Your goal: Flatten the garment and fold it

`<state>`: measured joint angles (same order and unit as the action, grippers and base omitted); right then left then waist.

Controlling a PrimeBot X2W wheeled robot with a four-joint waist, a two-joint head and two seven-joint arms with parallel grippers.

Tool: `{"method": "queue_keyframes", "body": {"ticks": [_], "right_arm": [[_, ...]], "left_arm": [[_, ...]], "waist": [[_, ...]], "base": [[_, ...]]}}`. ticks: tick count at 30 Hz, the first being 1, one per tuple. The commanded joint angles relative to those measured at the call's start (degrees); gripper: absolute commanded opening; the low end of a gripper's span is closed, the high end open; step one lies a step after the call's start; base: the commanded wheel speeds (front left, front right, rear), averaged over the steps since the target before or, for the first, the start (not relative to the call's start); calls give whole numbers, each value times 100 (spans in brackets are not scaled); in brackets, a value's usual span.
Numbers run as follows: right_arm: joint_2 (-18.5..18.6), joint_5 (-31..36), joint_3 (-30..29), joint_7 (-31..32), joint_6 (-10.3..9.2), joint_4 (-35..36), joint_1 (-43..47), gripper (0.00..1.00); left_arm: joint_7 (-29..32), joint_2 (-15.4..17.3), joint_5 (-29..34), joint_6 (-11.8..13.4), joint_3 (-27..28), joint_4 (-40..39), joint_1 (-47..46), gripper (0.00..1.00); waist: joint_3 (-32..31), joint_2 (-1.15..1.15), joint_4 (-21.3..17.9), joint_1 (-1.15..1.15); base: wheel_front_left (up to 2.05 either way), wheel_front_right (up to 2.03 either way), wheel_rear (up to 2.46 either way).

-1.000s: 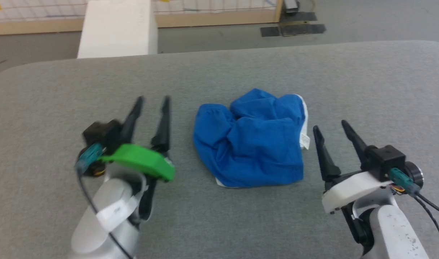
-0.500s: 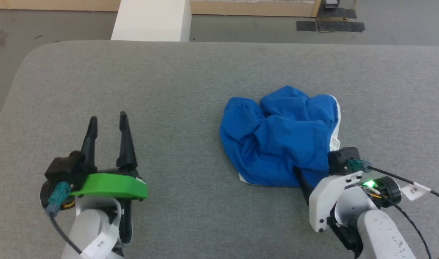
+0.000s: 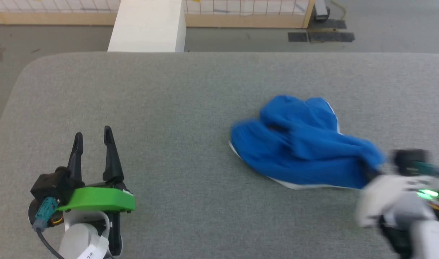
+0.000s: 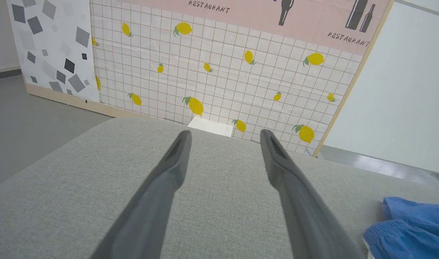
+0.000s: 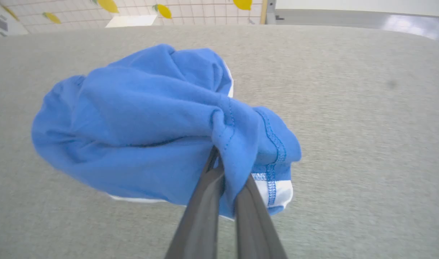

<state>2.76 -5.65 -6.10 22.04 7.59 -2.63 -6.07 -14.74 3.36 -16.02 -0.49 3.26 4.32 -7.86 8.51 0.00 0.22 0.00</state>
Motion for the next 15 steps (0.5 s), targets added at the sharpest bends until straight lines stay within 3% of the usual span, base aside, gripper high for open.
{"method": "queue_keyframes", "body": {"ticks": [1, 7, 8, 9, 15], "right_arm": [[12, 56, -295, 65, -10, 127, 120, 0], [11, 344, -1778, 269, -10, 127, 390, 0], [11, 368, -1886, 209, -10, 89, 388, 74], [11, 341, -1991, 123, -10, 25, 375, 100], [11, 411, -1972, -1026, -10, 89, 300, 100]], "left_arm": [[-26, -31, 55, -47, 30, 1, 106, 100], [-26, -44, 95, -128, -9, 56, 145, 100], [-26, -45, 93, -134, -41, 72, 145, 100], [-26, -45, 78, -130, -78, 87, 141, 100], [-26, -47, -42, -325, -622, 267, 24, 100]], "waist": [[-84, 0, -73, 0], [-135, 0, -141, 0], [-134, 0, -144, 0], [-130, 0, -147, 0], [-58, 0, -175, 0]], "base": [[0, 0, 0], [0, 0, 0], [0, 0, 0], [0, 0, 0], [0, 0, 0]]}}
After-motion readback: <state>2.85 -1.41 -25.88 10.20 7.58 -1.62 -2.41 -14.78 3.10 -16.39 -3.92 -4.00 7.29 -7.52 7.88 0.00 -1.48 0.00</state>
